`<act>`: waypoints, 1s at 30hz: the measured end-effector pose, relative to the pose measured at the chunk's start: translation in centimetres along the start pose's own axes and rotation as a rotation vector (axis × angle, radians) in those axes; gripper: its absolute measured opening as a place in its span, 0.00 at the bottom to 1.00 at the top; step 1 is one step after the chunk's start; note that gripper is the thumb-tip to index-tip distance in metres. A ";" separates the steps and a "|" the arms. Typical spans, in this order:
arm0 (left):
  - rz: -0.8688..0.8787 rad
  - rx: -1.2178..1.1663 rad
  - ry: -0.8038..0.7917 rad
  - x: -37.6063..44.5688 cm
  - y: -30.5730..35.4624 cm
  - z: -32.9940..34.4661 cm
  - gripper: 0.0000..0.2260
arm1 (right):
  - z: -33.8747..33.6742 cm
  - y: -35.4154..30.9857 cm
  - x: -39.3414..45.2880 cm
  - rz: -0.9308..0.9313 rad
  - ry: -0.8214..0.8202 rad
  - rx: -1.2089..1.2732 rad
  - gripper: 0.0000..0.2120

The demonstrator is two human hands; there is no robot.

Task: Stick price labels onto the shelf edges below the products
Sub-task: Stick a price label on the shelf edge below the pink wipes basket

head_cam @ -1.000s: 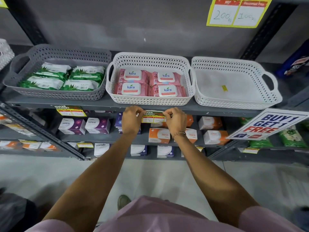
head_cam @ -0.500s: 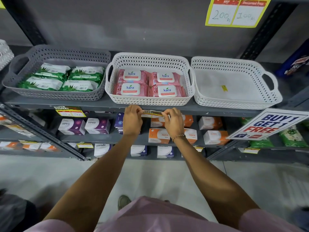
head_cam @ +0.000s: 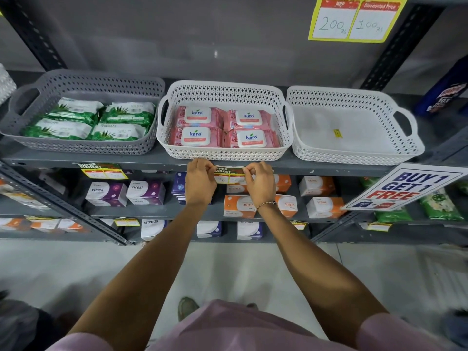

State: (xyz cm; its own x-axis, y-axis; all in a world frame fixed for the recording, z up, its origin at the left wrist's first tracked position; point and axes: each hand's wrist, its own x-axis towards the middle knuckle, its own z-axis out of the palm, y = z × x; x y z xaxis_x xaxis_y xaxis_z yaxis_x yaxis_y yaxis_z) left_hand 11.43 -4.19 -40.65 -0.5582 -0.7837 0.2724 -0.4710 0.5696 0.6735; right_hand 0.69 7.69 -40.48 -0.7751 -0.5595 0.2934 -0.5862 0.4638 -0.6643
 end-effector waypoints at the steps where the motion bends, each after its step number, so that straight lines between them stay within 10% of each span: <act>1: -0.003 -0.004 0.006 0.0 0.1 0.1 0.04 | 0.1 0.0 0.0 0.011 0.007 0.009 0.06; 10: -0.068 -0.105 0.022 0.0 0.4 0.6 0.21 | 1.4 -1.8 -0.2 0.123 0.109 0.014 0.25; 30: -0.073 -0.090 0.036 0.0 0.7 -0.1 0.08 | 0.3 -0.7 0.5 0.139 0.089 0.118 0.14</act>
State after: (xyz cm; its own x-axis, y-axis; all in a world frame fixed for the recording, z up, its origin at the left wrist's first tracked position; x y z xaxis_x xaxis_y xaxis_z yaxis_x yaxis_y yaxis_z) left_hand 11.20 -3.86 -40.12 -0.4987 -0.8318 0.2439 -0.4456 0.4873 0.7510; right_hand 0.81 6.85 -40.05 -0.8674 -0.4303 0.2498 -0.4448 0.4457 -0.7769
